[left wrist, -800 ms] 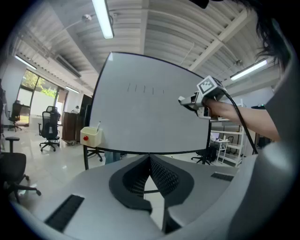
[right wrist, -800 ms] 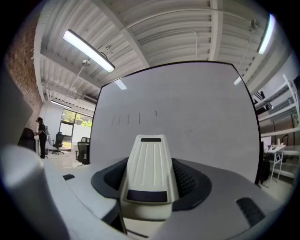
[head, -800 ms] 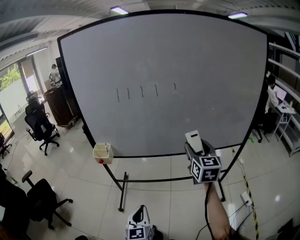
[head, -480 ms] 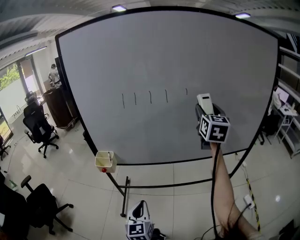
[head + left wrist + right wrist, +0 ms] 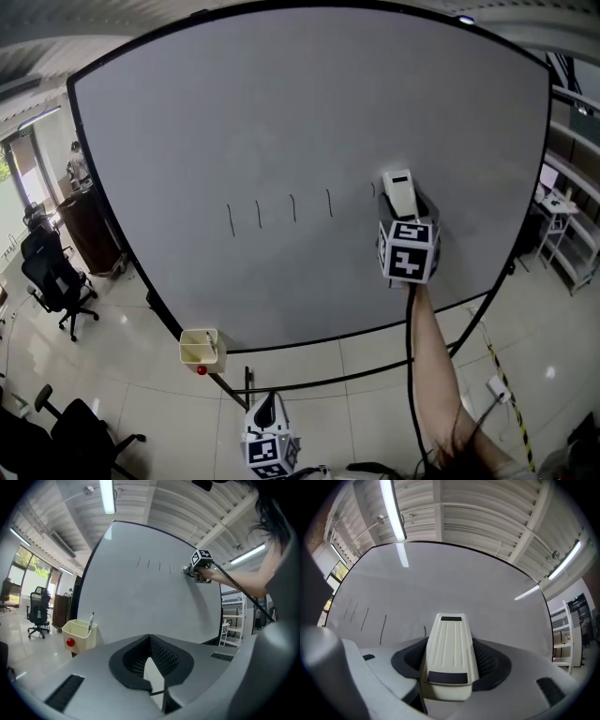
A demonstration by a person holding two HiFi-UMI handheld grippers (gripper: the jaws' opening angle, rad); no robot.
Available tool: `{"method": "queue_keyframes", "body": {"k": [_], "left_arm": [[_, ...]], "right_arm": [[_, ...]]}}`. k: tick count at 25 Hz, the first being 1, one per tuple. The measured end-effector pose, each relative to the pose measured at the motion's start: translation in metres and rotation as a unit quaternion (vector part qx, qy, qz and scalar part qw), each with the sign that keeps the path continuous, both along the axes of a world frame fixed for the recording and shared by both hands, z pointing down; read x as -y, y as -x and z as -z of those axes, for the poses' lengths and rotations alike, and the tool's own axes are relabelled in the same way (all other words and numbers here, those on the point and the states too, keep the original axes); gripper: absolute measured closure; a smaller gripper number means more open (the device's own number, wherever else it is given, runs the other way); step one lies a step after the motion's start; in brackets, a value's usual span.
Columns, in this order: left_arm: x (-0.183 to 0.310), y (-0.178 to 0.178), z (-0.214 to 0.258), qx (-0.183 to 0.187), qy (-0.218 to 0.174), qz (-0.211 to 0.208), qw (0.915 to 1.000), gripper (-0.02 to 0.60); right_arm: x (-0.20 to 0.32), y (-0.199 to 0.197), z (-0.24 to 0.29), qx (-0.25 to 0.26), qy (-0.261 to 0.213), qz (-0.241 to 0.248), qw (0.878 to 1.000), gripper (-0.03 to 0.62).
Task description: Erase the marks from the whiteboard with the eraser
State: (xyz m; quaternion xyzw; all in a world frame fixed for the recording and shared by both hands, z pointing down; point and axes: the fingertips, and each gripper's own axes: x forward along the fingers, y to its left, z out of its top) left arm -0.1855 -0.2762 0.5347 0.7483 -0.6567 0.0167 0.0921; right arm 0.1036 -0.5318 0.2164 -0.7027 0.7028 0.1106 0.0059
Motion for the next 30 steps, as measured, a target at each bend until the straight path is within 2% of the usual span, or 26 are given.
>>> {"method": "queue_keyframes", "body": {"k": [7, 10, 13, 15, 18, 19, 21, 25, 30], "left_arm": [[0.02, -0.011, -0.001, -0.015, 0.004, -0.004, 0.9999, 0.581], [0.019, -0.024, 0.003, -0.027, 0.004, -0.003, 0.9996, 0.581], [0.014, -0.03, -0.004, -0.021, 0.001, -0.006, 0.9998, 0.581], [0.011, -0.03, -0.016, -0.016, 0.005, -0.007, 0.9998, 0.581], [0.008, -0.026, -0.017, -0.017, 0.004, 0.002, 0.9998, 0.581], [0.006, -0.025, -0.015, -0.016, 0.006, 0.006, 0.9998, 0.581], [0.001, -0.022, -0.016, -0.014, 0.014, 0.012, 0.9997, 0.581], [-0.007, -0.018, -0.016, -0.017, 0.023, 0.022, 0.9993, 0.581], [-0.007, -0.016, -0.011, -0.022, 0.021, 0.029, 0.9991, 0.581]], "right_arm": [[-0.007, 0.096, -0.034, -0.08, 0.024, 0.065, 0.994, 0.318], [-0.008, 0.107, -0.039, -0.092, 0.028, 0.088, 0.991, 0.316], [-0.017, 0.063, -0.021, -0.047, 0.011, 0.076, 0.996, 0.318], [-0.018, 0.011, -0.011, 0.008, 0.002, 0.048, 0.999, 0.318], [-0.005, -0.064, -0.013, 0.072, 0.02, 0.001, 0.997, 0.318], [0.001, -0.078, -0.018, 0.079, 0.031, -0.008, 0.996, 0.318], [0.009, -0.081, -0.024, 0.077, 0.048, -0.011, 0.996, 0.318], [0.012, -0.048, -0.034, 0.041, 0.054, -0.01, 0.998, 0.316], [-0.002, 0.061, -0.034, -0.044, 0.053, 0.05, 0.996, 0.316]]}}
